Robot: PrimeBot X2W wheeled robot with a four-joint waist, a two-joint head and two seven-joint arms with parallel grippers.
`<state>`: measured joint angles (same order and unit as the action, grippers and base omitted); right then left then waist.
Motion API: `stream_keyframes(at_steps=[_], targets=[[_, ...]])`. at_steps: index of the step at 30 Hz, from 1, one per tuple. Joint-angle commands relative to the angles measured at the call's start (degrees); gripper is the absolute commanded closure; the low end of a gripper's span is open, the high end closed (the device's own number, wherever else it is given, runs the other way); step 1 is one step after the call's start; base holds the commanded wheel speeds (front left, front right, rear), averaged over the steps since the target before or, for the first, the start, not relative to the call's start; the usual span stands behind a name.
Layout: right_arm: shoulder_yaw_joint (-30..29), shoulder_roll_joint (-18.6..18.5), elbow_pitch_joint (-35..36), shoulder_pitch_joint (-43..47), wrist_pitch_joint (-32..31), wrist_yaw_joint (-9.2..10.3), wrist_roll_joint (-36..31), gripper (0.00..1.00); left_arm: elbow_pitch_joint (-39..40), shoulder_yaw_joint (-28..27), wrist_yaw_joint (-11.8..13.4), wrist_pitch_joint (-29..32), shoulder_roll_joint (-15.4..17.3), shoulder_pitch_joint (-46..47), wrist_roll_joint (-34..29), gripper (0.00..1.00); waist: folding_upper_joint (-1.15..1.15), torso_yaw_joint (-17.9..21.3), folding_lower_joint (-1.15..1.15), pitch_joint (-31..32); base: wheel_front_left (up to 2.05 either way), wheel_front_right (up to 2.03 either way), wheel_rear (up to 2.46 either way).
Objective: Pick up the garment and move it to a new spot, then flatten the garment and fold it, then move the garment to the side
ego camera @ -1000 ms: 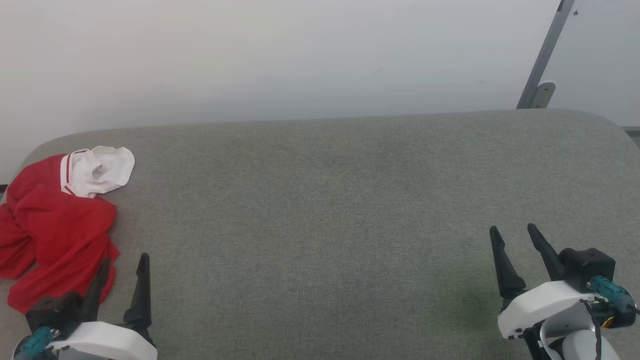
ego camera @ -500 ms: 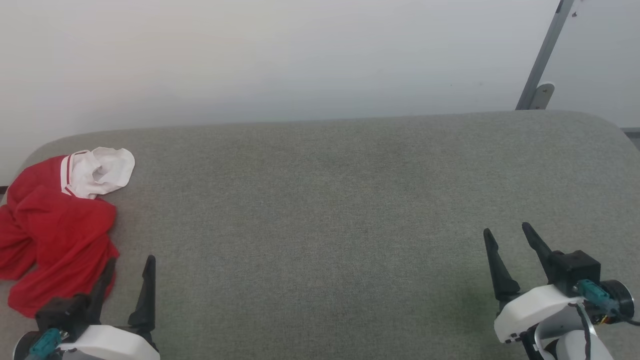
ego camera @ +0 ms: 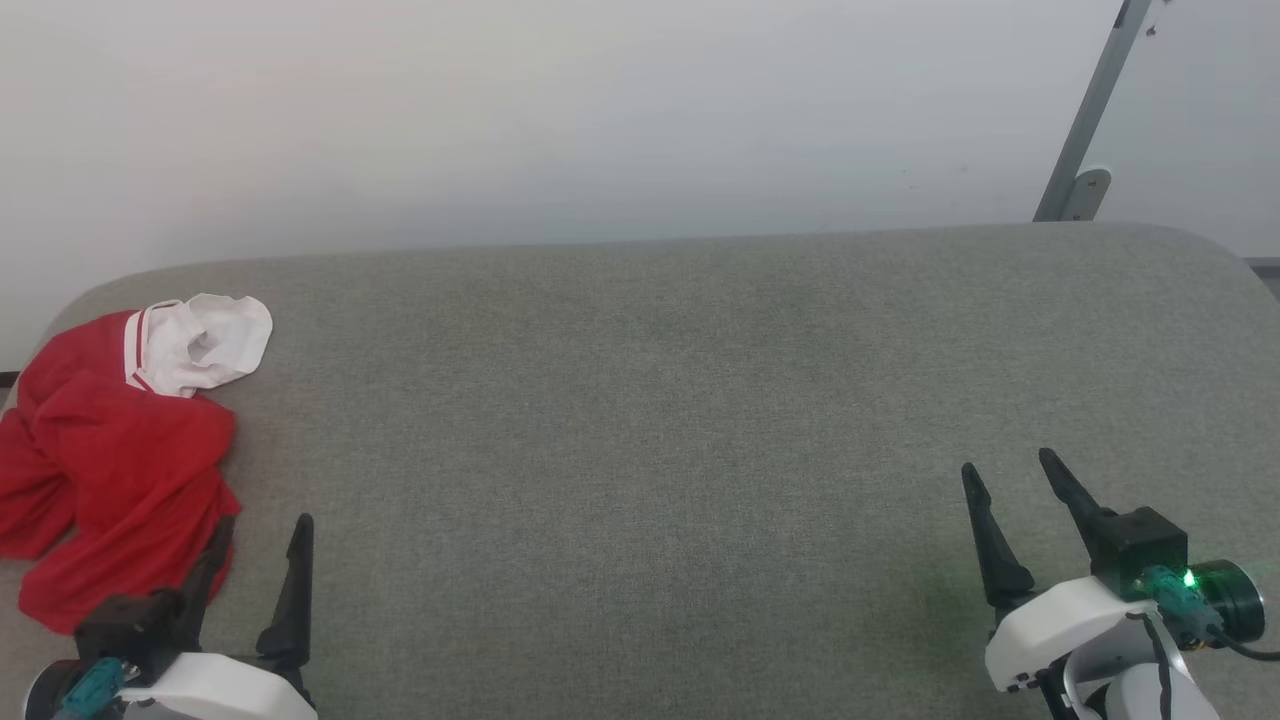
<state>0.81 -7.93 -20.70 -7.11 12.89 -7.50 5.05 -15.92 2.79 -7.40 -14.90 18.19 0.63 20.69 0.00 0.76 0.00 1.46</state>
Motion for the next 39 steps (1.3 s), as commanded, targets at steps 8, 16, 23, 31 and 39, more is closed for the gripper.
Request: stream_keyframes(at_steps=[8, 16, 23, 31, 39], targets=[[0.2, -0.1, -0.1, -0.5, 0.7, 0.02, -0.1, 0.00, -0.1, 0.1, -0.1, -0.4, 0.3, -0.7, 0.3, 0.00, 0.00, 0.0, 0.00, 0.0, 0.00, 0.00, 0.00], [0.1, 0.0, -0.2, -0.5, 0.9, 0.02, -0.1, 0.00, -0.2, -0.1, -0.1, -0.4, 0.4, -0.5, -0.2, 0.00, 0.00, -0.1, 0.00, 0.1, 0.00, 0.00, 0.00], [-0.3, 0.4, 0.1, -0.3, 1.0, 0.02, -0.5, 0.00, -0.5, 0.0, -0.1, -0.4, 0.4, -0.2, -0.1, 0.00, 0.00, -0.2, 0.00, 0.1, 0.00, 0.00, 0.00], [-0.6, 0.5, -0.4, -0.2, 1.5, 0.02, -0.6, 0.00, -1.1, 0.2, -0.1, -0.4, 0.6, -0.2, 0.4, 0.00, 0.00, -0.3, 0.00, 0.4, 0.00, 0.00, 0.00], [-1.4, 0.1, -0.6, 0.8, 2.1, 0.02, -0.3, 0.00, -2.2, 1.3, -0.1, -0.4, 0.8, 0.3, 1.1, 0.00, 0.00, -0.7, 0.00, 1.1, 0.00, 0.00, 0.00]])
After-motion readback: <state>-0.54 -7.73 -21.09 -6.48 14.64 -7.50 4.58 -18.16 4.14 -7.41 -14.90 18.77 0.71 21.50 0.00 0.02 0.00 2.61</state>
